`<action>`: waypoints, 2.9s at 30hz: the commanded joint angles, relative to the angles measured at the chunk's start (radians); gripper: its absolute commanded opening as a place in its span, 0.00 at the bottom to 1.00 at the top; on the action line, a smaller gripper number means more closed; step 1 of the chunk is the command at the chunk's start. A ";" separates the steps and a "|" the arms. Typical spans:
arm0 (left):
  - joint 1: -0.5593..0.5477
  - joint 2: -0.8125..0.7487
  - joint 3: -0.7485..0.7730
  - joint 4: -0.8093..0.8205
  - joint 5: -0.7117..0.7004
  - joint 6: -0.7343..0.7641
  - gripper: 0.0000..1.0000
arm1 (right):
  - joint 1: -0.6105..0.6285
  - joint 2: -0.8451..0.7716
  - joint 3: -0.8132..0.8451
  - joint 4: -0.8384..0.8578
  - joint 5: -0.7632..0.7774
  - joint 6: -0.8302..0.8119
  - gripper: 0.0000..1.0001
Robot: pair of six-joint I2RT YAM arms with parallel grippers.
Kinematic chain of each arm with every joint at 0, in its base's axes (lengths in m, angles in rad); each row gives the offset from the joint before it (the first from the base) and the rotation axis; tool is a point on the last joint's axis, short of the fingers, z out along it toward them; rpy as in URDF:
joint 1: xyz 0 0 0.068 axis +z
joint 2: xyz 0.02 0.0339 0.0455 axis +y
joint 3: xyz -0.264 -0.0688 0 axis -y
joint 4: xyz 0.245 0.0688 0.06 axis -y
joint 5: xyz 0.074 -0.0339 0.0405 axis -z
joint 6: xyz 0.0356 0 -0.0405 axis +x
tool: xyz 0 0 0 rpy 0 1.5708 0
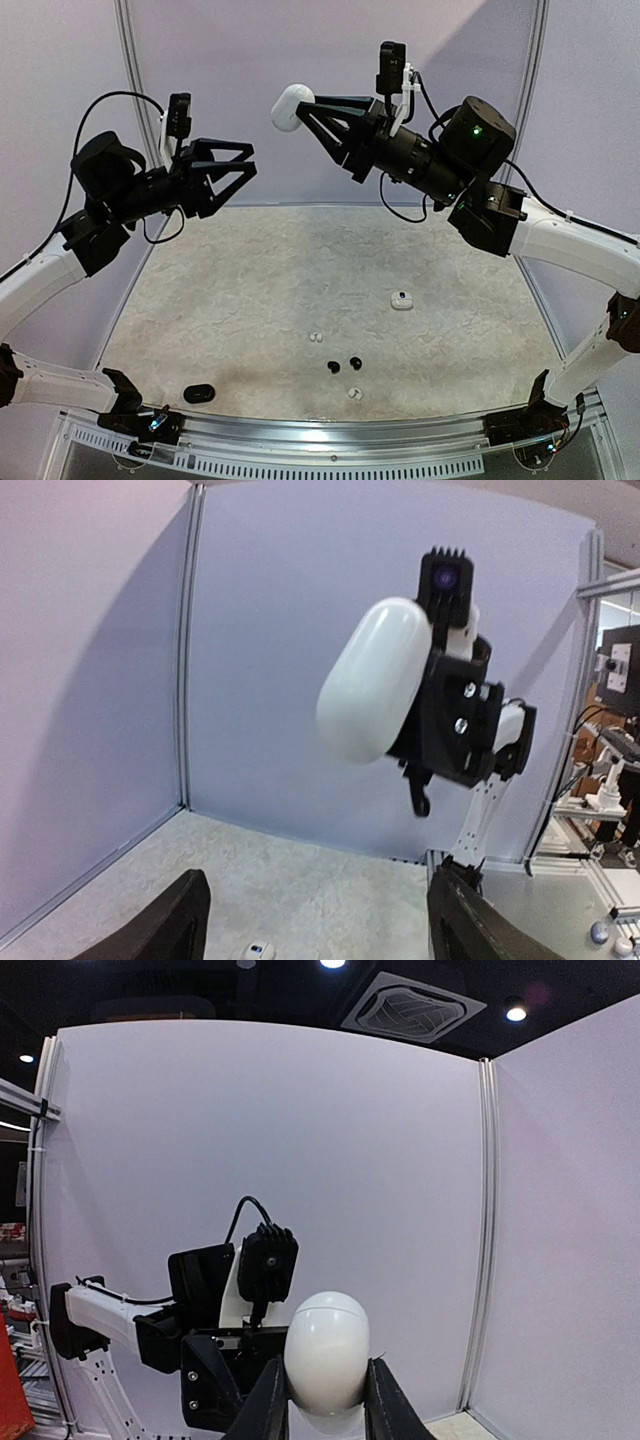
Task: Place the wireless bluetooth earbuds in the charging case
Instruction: Pass from the right arm to the left, then pass from the left arm to the right
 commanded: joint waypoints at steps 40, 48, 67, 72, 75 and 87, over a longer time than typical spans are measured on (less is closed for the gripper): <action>-0.065 0.037 0.108 0.014 0.010 -0.004 0.00 | -0.032 0.106 -0.050 0.056 -0.186 0.143 0.37; -0.047 0.009 0.070 -0.120 0.017 0.125 0.00 | -0.032 0.069 -0.003 -0.119 -0.212 0.069 0.65; -0.036 -0.012 0.130 -0.541 -0.009 0.563 0.00 | -0.023 0.122 0.304 -0.879 -0.192 -0.251 0.82; -0.036 -0.007 0.141 -0.569 -0.014 0.586 0.00 | -0.010 0.172 0.356 -0.945 -0.227 -0.289 0.61; -0.036 -0.006 0.139 -0.569 -0.018 0.586 0.00 | -0.008 0.176 0.356 -0.954 -0.232 -0.294 0.54; -0.038 -0.007 0.143 -0.652 -0.012 0.652 0.00 | -0.009 0.171 0.354 -0.930 -0.218 -0.290 0.40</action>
